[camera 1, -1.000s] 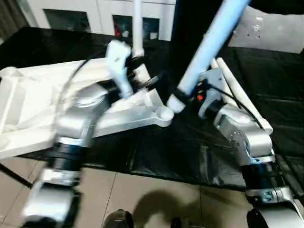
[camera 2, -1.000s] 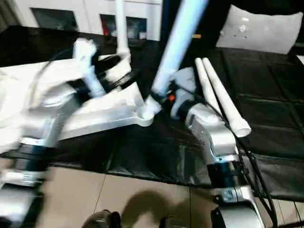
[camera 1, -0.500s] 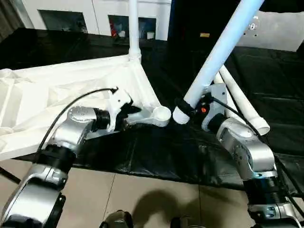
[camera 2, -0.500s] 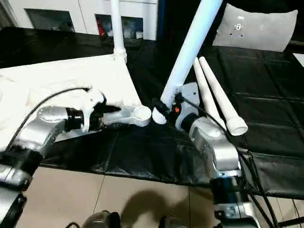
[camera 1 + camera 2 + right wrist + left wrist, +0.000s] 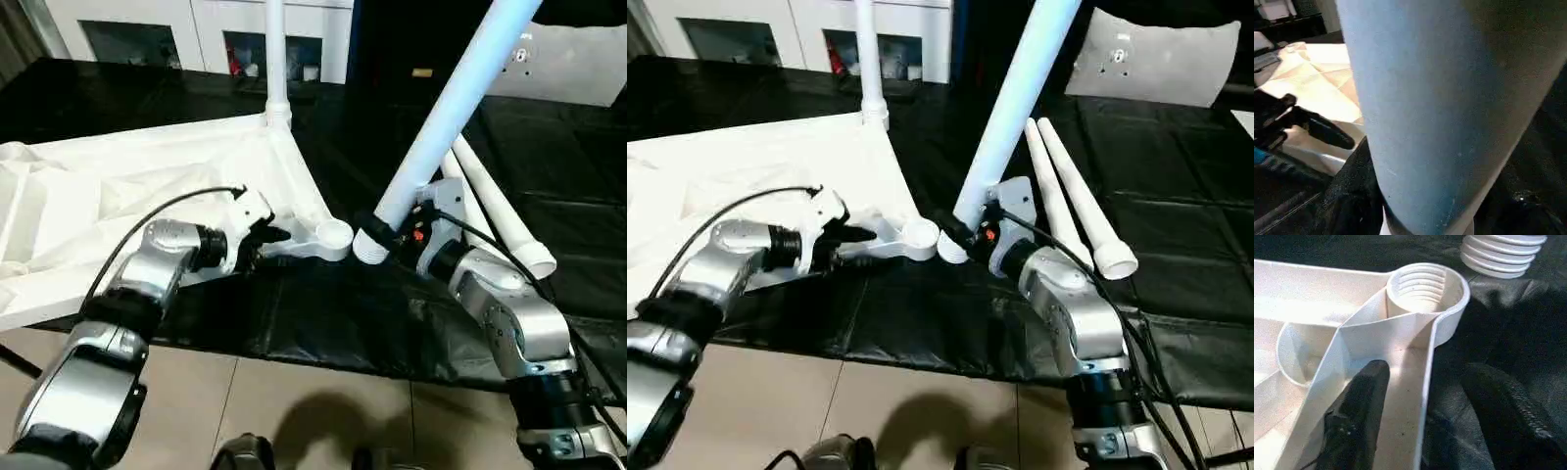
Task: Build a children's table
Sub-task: Pick table leg, then insert table leg to table base
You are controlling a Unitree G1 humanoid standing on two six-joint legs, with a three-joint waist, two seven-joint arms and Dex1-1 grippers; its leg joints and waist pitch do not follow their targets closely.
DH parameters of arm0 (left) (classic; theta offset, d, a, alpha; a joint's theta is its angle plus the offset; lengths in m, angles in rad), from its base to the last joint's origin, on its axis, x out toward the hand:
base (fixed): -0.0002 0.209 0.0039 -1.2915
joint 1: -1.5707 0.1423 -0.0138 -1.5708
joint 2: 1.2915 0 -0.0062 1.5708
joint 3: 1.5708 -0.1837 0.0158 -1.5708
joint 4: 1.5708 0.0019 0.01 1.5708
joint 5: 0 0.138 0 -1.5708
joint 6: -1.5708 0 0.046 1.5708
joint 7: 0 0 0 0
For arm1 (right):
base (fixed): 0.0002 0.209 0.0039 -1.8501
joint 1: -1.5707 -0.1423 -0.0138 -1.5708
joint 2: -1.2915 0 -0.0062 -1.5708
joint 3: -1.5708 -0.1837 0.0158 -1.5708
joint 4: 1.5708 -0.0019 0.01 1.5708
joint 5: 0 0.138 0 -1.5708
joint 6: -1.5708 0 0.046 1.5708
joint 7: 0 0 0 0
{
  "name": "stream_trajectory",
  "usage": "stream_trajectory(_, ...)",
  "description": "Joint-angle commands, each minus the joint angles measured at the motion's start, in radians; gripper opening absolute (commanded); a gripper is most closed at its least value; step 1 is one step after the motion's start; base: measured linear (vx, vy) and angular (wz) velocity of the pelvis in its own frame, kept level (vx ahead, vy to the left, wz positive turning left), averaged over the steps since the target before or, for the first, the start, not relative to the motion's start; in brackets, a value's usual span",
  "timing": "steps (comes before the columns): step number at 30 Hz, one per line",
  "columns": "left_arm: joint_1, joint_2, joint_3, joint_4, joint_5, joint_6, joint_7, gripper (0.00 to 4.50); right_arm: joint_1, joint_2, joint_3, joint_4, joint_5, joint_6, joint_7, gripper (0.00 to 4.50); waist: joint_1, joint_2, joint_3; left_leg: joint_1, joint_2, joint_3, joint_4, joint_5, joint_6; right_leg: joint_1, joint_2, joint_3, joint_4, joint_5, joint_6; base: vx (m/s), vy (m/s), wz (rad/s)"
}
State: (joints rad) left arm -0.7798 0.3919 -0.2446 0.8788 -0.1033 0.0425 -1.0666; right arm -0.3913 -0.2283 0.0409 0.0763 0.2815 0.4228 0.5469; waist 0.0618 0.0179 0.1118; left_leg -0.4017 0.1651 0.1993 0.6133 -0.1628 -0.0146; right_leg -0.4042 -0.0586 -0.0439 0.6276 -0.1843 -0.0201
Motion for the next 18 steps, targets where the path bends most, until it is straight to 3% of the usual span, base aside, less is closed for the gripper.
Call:
stream_trajectory(1,-0.012,0.0,0.007,0.011,0.009,-0.006,-0.005,2.61,-0.006,-0.005,0.003,-0.034,0.006,-0.003,0.008,1.9,0.003,0.011,-0.096,0.038,0.066,-0.038,-0.077,-0.24,-0.02,0.045,-0.095,0.052,-0.076,-0.164,-0.249,0.0,0.0,0.0)
stream_trajectory(18,-0.069,0.011,-0.012,0.112,0.08,-0.048,-0.041,1.33,-0.008,-0.026,0.01,-0.024,-0.007,-0.015,0.025,1.9,0.005,0.014,-0.094,0.038,0.066,-0.039,-0.078,-0.257,-0.019,0.046,-0.099,0.052,-0.078,-0.155,-0.267,0.0,0.0,0.0)
